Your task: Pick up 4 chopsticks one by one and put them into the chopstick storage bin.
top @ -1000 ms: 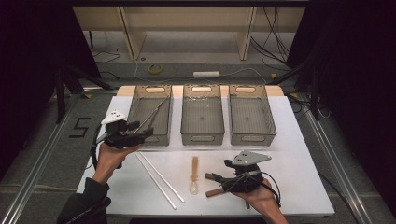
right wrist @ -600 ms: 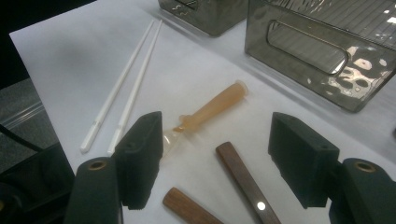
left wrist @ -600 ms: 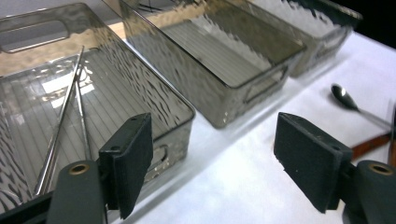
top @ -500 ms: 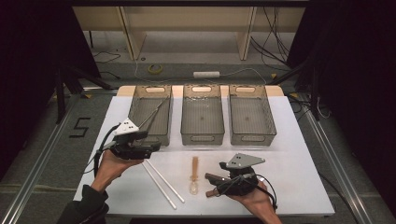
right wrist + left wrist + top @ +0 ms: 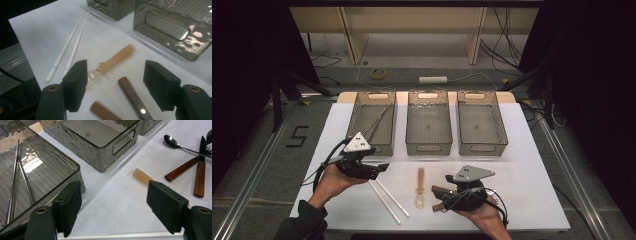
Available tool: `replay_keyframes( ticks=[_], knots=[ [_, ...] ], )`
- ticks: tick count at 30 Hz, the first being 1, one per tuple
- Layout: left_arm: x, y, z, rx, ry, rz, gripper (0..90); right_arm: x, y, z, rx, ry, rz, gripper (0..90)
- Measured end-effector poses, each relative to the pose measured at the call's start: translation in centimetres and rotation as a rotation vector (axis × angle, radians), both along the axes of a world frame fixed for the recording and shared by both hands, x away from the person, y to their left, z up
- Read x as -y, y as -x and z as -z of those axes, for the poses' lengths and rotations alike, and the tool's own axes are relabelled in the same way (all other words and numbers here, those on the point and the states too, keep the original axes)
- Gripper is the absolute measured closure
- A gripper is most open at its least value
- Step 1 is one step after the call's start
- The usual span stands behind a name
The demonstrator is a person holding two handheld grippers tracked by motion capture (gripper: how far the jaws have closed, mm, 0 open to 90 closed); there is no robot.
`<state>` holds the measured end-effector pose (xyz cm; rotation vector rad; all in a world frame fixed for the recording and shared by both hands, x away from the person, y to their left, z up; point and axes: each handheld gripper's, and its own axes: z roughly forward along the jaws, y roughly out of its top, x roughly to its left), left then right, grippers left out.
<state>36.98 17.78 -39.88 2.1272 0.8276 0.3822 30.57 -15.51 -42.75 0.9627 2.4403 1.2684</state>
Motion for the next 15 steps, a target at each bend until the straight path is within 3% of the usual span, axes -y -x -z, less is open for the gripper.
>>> replay_keyframes(
  ticks=[15],
  knots=[
    [-0.4, 0.7, 0.7, -0.025, 0.068, -0.008, 25.1, -2.8, 1.5, 0.7, -0.004, 0.001, -0.044, 42.8]
  ],
)
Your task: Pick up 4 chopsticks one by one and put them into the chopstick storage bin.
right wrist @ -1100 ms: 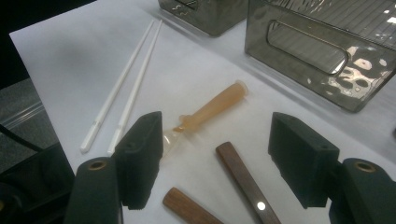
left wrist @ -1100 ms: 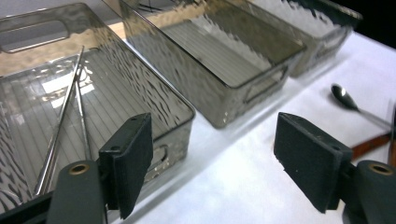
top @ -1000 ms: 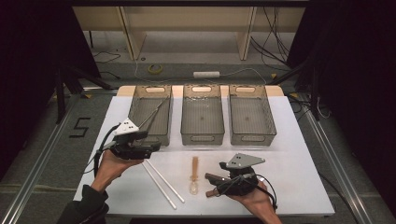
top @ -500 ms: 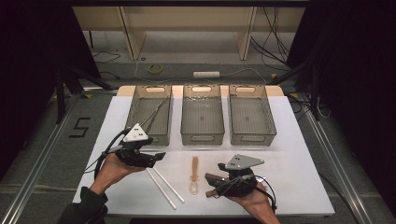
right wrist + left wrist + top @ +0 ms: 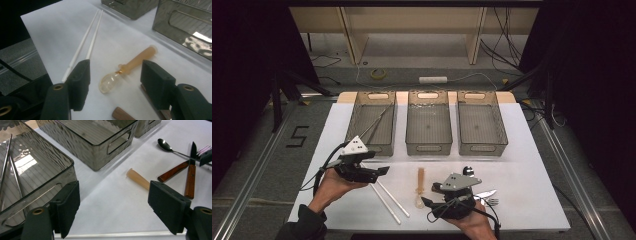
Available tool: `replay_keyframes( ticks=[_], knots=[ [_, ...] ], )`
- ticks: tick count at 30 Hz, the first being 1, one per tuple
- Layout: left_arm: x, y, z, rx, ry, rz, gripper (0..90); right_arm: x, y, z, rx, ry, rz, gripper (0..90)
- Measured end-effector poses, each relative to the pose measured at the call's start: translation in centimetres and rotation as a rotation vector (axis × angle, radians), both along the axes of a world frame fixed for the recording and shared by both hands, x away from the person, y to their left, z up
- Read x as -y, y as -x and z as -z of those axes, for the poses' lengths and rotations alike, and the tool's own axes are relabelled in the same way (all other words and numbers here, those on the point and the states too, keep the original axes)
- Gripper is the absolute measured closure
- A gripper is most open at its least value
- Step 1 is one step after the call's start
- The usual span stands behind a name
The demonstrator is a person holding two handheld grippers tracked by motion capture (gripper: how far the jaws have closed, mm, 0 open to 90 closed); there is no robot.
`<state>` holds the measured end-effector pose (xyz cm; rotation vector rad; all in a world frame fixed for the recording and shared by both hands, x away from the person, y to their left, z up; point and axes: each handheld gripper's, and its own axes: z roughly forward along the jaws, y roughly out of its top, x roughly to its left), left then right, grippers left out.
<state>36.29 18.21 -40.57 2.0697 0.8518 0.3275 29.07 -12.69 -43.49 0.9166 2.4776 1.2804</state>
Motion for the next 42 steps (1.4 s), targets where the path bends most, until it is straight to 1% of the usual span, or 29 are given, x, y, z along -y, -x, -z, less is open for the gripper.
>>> replay_keyframes(
  ticks=[3, 7, 11, 14, 17, 21, 27, 29, 34, 38, 39, 42],
  knots=[
    [0.0, 0.2, 0.3, -0.005, 0.011, -0.002, 25.0, -0.6, 0.1, 0.3, -0.011, 0.006, -0.012, 44.3],
    [0.1, 0.3, 0.6, -0.014, 0.008, -0.001, 24.6, -1.6, 0.3, 0.8, -0.025, 0.019, -0.033, 46.3],
    [0.1, 0.6, 0.8, -0.008, 0.016, -0.004, 24.3, -2.6, 0.6, 1.3, -0.031, 0.051, -0.067, 48.8],
    [0.1, 0.8, 1.0, -0.011, 0.027, -0.007, 23.7, -3.2, 0.8, 1.6, -0.033, 0.07, -0.077, 49.5],
    [0.2, 0.9, 1.2, -0.013, 0.039, -0.012, 23.4, -3.6, 0.8, 1.9, -0.034, 0.071, -0.085, 51.8],
    [0.1, 1.0, 1.5, -0.014, 0.036, -0.016, 22.7, -4.0, 0.8, 2.5, -0.043, 0.089, -0.097, 54.4],
    [0.0, 1.2, 1.7, -0.02, 0.059, -0.031, 22.0, -4.6, 0.8, 3.0, -0.053, 0.102, -0.101, 58.8],
    [0.0, 1.2, 1.8, -0.02, 0.063, -0.03, 21.9, -4.6, 0.8, 3.1, -0.058, 0.093, -0.095, 60.3],
    [0.2, 1.5, 2.0, -0.021, 0.057, -0.025, 21.4, -4.9, 0.9, 3.3, -0.06, 0.099, -0.092, 62.9],
    [0.1, 1.6, 1.9, -0.018, 0.065, -0.031, 21.2, -5.1, 0.8, 3.5, -0.056, 0.106, -0.093, 65.6],
    [0.1, 1.6, 1.9, -0.019, 0.063, -0.03, 21.2, -5.2, 0.8, 3.6, -0.058, 0.112, -0.093, 66.1],
    [0.1, 1.7, 2.0, -0.02, 0.064, -0.028, 21.1, -5.4, 0.9, 3.8, -0.069, 0.109, -0.098, 67.8]
  ],
)
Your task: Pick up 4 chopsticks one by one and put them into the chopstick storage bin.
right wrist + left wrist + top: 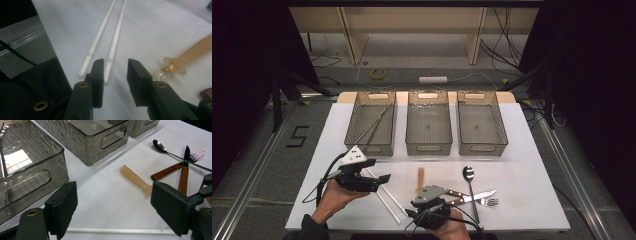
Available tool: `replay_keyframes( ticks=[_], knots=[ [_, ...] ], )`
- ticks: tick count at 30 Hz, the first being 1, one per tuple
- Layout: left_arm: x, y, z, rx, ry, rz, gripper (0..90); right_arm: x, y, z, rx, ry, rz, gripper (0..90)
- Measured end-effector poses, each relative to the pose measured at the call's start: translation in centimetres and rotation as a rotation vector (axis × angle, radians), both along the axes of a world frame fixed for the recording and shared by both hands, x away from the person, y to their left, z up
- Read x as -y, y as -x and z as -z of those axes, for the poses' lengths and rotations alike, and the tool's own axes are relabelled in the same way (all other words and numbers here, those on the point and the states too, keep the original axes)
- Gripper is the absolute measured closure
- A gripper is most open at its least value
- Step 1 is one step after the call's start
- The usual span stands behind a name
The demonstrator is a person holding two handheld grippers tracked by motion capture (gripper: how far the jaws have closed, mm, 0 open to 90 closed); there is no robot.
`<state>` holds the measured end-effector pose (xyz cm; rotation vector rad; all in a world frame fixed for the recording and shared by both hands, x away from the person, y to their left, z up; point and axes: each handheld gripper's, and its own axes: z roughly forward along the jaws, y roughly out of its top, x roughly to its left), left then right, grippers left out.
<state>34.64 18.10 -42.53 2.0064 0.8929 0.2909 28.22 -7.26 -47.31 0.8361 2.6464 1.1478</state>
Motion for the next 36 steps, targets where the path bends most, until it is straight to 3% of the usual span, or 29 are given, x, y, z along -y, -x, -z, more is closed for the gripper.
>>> replay_keyframes(
  ticks=[12, 23, 31, 36],
  knots=[
    [-0.1, 0.1, 0.1, -0.003, -0.005, -0.003, 20.7, -1.3, 0.3, 1.0, -0.004, 0.043, -0.031, 69.2],
    [0.0, 0.2, 0.1, -0.005, -0.005, -0.001, 20.6, -1.8, 0.3, 1.6, -0.007, 0.076, -0.019, 77.2],
    [0.0, 0.2, 0.1, -0.002, -0.01, 0.006, 20.7, -1.9, 0.2, 1.6, 0.006, 0.079, -0.005, 81.0],
    [0.2, 0.2, 0.1, -0.004, -0.012, 0.015, 20.8, -1.7, -0.1, 1.6, -0.021, 0.059, 0.02, 83.1]
  ],
)
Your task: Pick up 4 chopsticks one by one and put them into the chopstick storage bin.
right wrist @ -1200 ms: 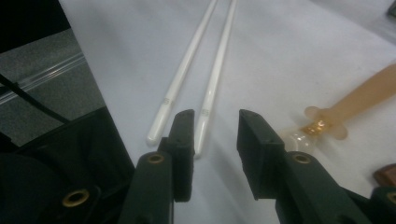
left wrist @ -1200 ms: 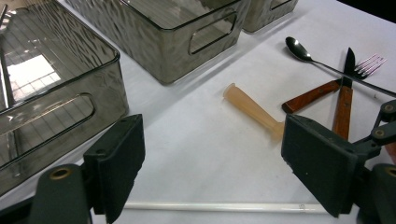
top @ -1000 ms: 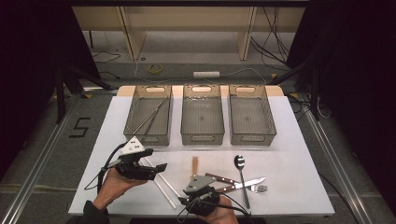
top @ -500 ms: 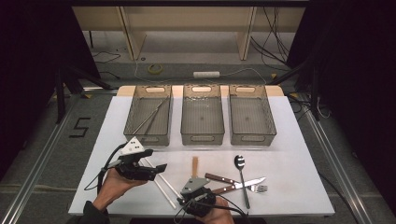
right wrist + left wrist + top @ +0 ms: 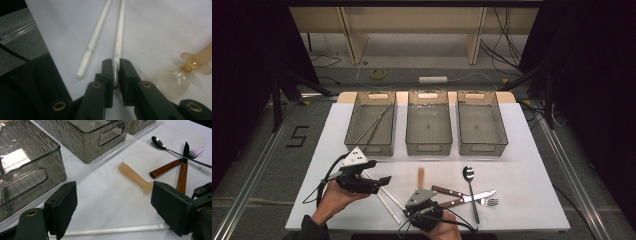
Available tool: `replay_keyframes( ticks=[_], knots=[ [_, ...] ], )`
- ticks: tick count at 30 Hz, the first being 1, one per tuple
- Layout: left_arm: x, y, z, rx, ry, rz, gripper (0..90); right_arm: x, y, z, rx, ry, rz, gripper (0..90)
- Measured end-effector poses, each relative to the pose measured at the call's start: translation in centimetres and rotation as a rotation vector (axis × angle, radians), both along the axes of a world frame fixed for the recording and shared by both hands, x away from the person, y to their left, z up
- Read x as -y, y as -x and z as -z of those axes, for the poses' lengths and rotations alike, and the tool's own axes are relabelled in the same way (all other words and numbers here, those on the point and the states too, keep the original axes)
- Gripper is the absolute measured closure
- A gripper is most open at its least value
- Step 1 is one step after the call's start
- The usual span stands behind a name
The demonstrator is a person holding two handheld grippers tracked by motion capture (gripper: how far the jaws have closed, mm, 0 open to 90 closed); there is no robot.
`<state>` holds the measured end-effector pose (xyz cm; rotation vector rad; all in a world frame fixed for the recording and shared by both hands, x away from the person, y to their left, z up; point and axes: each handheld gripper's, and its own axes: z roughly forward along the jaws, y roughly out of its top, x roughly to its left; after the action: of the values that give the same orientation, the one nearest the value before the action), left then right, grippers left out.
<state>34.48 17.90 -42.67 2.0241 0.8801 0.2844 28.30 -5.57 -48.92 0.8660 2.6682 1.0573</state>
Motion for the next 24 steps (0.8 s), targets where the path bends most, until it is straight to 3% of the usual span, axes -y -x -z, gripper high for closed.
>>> replay_keyframes(
  ticks=[5, 12, 15, 20, 24],
  knots=[
    [0.4, -0.1, 0.4, -0.006, -0.018, 0.015, 20.9, 0.4, -0.5, -0.4, -0.021, -0.022, 0.042, 83.6],
    [1.2, -0.2, 0.8, -0.025, -0.061, 0.086, 22.5, 1.1, -1.1, -1.5, 0.002, -0.02, 0.051, 83.9],
    [1.6, -0.2, 1.0, -0.025, -0.109, 0.129, 23.2, 1.3, -1.4, -1.9, 0.005, -0.021, 0.052, 83.9],
    [2.0, -0.2, 1.4, -0.028, -0.152, 0.186, 24.7, 1.7, -1.9, -2.6, -0.001, -0.007, 0.032, 84.0],
    [2.6, -0.3, 1.7, -0.026, -0.22, 0.242, 28.2, 1.8, -2.1, -2.8, -0.003, 0.008, 0.017, 84.1]
  ],
)
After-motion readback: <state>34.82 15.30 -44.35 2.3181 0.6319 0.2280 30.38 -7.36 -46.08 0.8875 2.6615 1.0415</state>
